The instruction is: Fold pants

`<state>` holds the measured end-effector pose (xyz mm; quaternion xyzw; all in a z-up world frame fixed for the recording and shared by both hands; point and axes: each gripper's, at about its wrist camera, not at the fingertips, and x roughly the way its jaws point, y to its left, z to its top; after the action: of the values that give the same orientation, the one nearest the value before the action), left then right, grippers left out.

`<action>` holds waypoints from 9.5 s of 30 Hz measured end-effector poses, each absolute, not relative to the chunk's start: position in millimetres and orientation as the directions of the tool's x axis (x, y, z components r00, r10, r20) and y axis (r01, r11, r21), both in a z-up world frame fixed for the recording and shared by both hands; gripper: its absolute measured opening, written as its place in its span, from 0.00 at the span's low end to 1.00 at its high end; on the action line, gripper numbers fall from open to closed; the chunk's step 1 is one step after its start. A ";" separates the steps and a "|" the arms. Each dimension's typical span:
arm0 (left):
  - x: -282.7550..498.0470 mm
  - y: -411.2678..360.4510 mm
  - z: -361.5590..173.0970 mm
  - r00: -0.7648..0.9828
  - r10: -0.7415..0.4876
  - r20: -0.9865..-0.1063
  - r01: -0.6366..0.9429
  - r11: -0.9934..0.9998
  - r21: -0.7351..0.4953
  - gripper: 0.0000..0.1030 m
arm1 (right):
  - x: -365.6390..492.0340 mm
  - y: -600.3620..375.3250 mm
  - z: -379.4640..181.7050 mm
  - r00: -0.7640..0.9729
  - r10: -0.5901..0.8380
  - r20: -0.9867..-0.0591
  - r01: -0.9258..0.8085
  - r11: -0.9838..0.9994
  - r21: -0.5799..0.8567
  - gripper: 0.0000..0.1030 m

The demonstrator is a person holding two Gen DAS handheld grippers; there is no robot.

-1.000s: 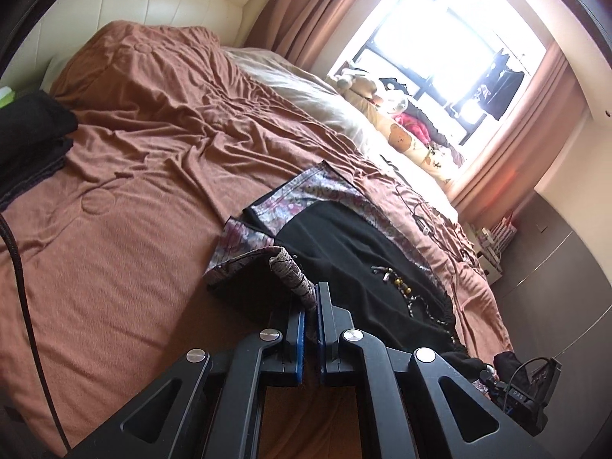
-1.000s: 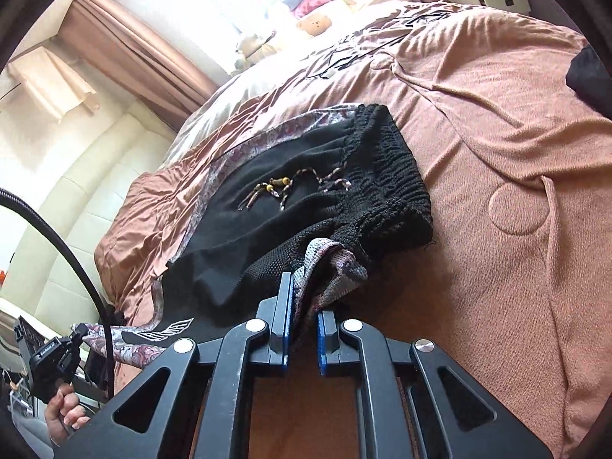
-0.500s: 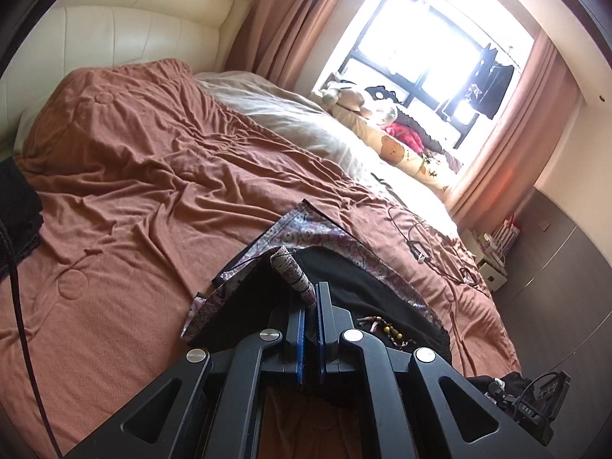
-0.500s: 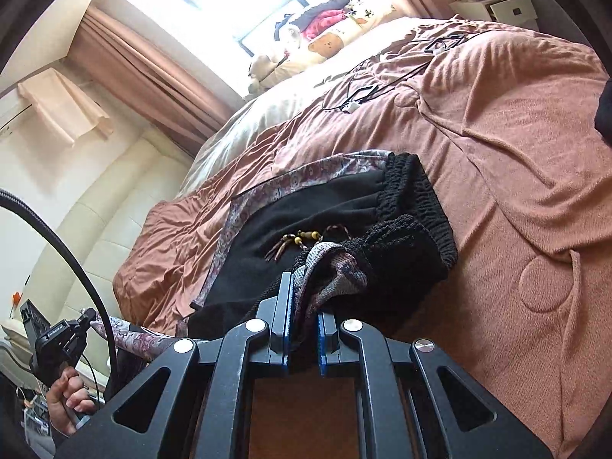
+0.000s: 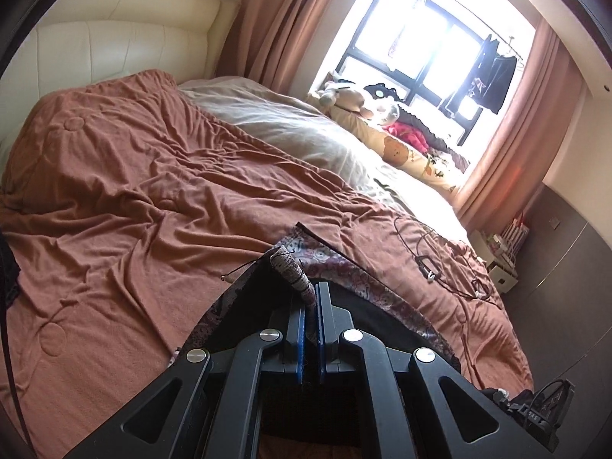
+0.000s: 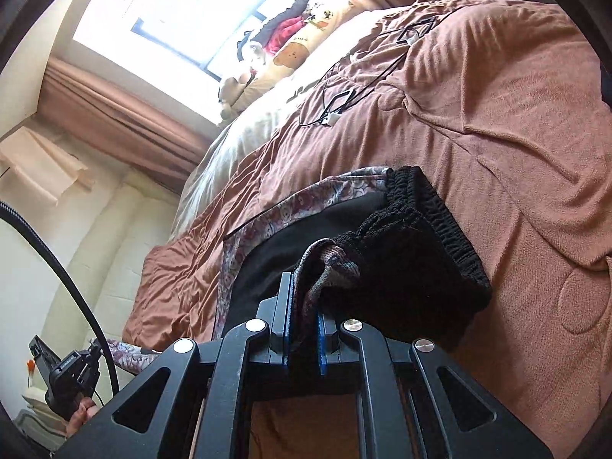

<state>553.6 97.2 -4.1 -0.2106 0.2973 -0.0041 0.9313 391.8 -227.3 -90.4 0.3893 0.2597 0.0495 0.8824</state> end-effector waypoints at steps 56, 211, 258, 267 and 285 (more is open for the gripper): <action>835.5 58.5 -175.7 0.615 -0.034 -0.788 0.180 0.979 0.099 0.68 | 539.7 -231.6 -105.7 0.689 0.039 -0.724 0.184 0.956 0.226 0.67; 618.7 169.3 -217.1 0.610 -0.190 -0.769 -0.384 0.778 -0.497 0.55 | 456.0 -292.5 -186.0 0.759 0.350 -0.549 0.286 0.578 0.764 0.26; 440.8 186.1 -109.2 0.716 -0.148 -0.682 -0.348 0.771 -0.533 0.07 | 381.2 -279.5 -154.8 0.770 0.391 -0.504 0.116 0.691 0.714 0.12; 384.5 192.1 -106.9 0.711 -0.146 -0.688 -0.373 0.750 -0.546 0.07 | 342.5 -271.3 -143.3 0.773 0.404 -0.489 0.093 0.690 0.718 0.12; 310.9 207.9 -123.8 0.708 -0.183 -0.682 -0.366 0.731 -0.576 0.07 | 272.9 -262.8 -159.4 0.780 0.414 -0.469 0.104 0.653 0.750 0.12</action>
<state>310.9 207.9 -123.8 -0.3631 0.3784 0.0538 0.8498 272.9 -262.8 -159.4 0.4063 0.3189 0.0912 0.8514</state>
